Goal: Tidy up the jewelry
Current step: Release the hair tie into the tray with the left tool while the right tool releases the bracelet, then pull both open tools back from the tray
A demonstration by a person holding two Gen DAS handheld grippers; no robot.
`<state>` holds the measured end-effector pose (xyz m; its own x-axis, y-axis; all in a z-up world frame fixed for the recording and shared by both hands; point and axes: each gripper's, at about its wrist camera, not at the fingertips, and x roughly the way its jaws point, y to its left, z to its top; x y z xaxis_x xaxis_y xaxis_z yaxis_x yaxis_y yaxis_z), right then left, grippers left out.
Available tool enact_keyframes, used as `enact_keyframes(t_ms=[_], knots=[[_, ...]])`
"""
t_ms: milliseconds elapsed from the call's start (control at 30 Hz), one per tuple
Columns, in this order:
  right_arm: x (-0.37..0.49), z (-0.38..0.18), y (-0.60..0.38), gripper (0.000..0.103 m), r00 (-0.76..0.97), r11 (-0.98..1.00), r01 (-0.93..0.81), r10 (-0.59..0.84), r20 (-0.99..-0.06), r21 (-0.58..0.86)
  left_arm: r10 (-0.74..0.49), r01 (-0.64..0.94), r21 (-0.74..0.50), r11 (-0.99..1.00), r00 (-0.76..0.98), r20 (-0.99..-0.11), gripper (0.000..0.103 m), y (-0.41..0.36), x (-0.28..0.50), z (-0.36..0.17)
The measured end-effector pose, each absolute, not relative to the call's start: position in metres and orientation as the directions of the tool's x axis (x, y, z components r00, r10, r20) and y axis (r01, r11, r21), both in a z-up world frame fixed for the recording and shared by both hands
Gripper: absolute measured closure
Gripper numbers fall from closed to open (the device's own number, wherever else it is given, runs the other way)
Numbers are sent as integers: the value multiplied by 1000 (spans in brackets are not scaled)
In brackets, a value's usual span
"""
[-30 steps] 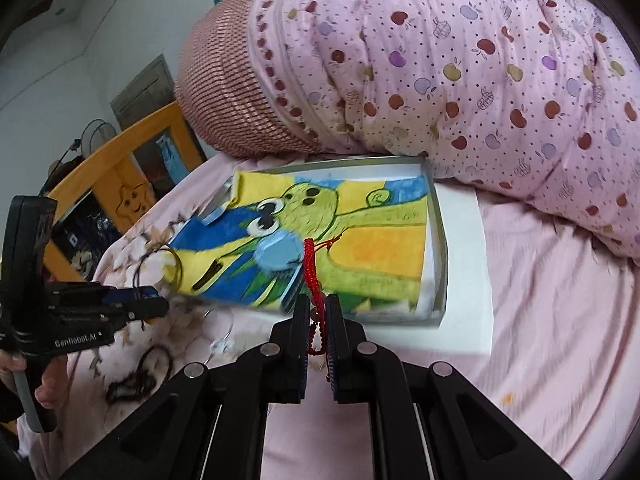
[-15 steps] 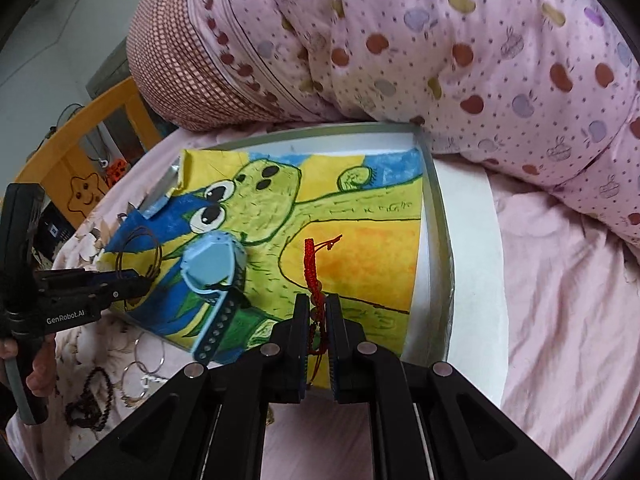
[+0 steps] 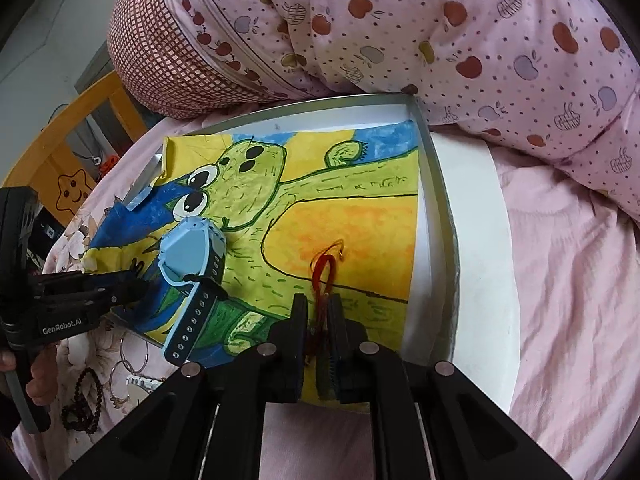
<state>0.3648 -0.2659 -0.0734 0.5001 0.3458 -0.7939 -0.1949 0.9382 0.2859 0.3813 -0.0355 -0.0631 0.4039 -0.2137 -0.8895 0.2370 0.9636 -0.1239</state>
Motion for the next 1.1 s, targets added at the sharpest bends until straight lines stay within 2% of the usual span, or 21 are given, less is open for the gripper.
enact_keyframes(t_ms=[67, 100, 167, 300, 367, 533, 600, 733, 767, 1100], knots=[[362, -71, -269, 83, 510, 940, -190, 341, -790, 284, -220, 234, -128, 964, 422, -880, 54, -34, 378, -59], [360, -69, -271, 76, 519, 941, -186, 338, -786, 282, -220, 230, -130, 965, 433, -874, 48, -33, 376, -57], [356, -65, -275, 66, 535, 943, -177, 333, -776, 282, -230, 228, -138, 964, 452, -862, 43, -32, 372, -52], [343, -54, -285, 41, 573, 942, -168, 333, -749, 290, -240, 234, -142, 962, 473, -848, 38, -32, 362, -44], [336, -48, -289, 34, 596, 944, -167, 328, -733, 286, -250, 239, -148, 960, 486, -838, 38, -31, 356, -40], [317, -30, -296, 9, 653, 946, -160, 316, -688, 282, -258, 244, -150, 958, 507, -822, 35, -33, 338, -28], [310, -24, -296, 5, 672, 947, -161, 312, -672, 280, -259, 245, -149, 958, 521, -813, 22, -33, 329, -24], [294, -12, -297, 0, 701, 950, -155, 298, -648, 270, -257, 228, -154, 962, 546, -798, 14, -28, 314, -15], [291, -10, -298, 0, 705, 952, -153, 294, -645, 267, -257, 220, -159, 962, 549, -795, 9, -26, 311, -14], [241, 9, -295, 0, 746, 958, -141, 267, -610, 248, -242, 182, -163, 970, 627, -740, 8, -6, 263, 3]])
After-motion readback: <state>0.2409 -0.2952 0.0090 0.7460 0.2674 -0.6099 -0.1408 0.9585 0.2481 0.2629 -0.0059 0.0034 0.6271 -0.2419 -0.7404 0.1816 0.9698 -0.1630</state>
